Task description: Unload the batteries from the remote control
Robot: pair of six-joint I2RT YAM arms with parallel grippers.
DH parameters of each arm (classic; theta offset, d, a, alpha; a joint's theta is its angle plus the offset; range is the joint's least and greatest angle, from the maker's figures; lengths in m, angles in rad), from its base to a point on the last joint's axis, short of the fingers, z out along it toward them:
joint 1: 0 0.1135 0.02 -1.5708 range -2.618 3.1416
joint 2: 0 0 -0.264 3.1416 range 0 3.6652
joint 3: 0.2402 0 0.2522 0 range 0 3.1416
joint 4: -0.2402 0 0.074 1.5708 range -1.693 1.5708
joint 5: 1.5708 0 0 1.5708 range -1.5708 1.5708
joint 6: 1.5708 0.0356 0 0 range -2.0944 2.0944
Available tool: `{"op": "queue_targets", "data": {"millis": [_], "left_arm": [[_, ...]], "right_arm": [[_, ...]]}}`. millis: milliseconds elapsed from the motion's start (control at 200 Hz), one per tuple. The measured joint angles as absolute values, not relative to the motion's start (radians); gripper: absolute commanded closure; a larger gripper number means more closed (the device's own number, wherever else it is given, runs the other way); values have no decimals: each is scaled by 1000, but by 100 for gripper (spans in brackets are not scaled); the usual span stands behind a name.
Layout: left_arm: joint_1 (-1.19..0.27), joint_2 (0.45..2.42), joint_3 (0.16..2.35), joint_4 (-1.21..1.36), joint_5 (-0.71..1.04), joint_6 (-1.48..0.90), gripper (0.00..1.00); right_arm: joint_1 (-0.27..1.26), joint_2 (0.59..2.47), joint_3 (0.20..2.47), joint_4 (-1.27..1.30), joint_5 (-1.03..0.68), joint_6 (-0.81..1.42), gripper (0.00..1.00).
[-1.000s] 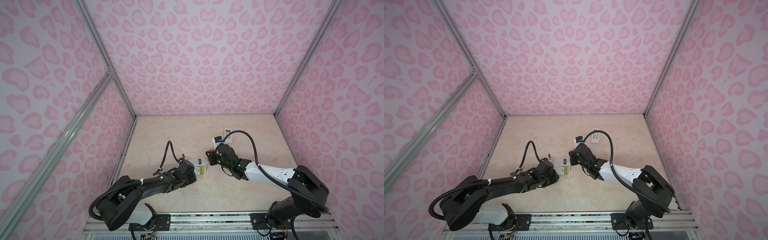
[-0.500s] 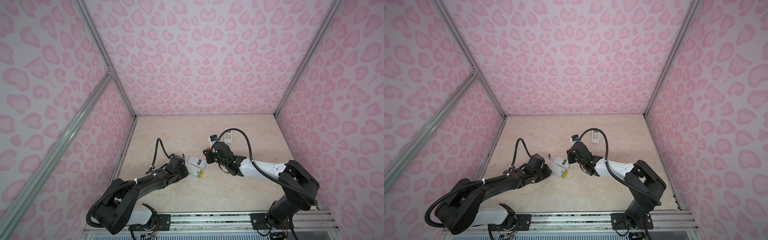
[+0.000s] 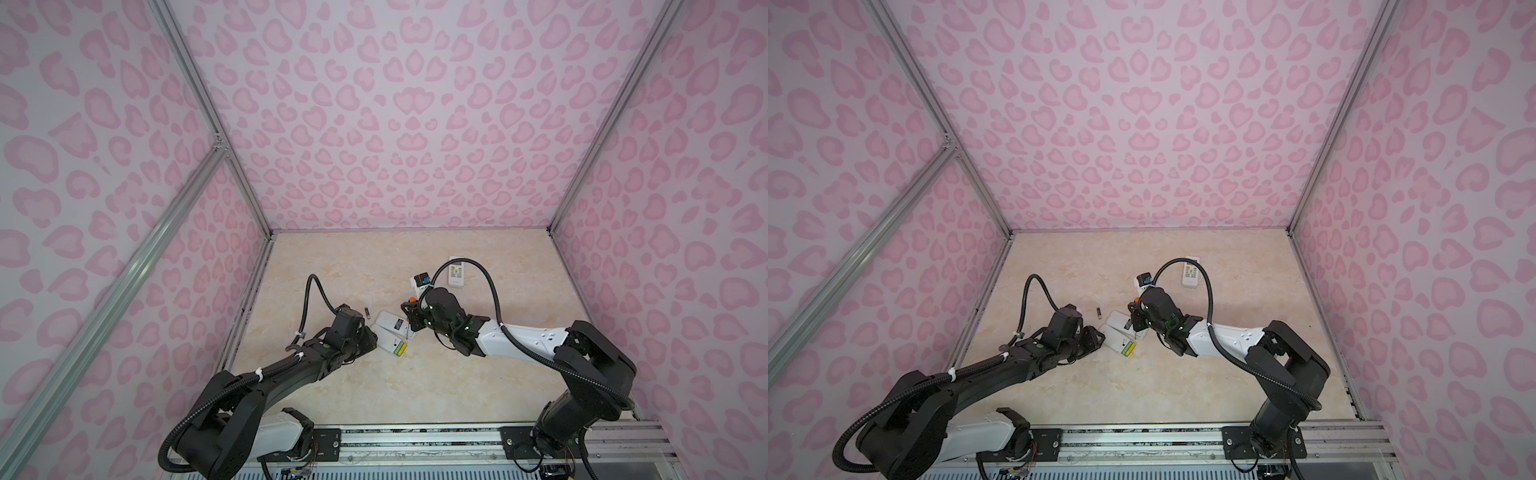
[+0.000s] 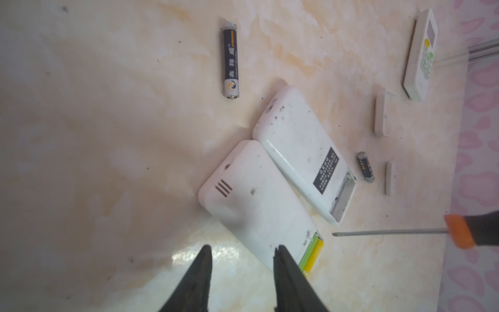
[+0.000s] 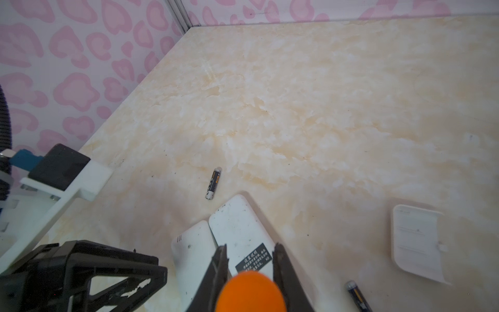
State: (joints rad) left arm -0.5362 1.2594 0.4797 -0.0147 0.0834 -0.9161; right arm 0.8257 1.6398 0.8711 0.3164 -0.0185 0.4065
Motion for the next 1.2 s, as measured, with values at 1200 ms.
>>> {"op": "queue_targets", "data": {"millis": [1200], "left_arm": [[-583,1320,489,6,117,-987,56]], "right_arm": [[846,1644,807,413,-45,400,100]]}}
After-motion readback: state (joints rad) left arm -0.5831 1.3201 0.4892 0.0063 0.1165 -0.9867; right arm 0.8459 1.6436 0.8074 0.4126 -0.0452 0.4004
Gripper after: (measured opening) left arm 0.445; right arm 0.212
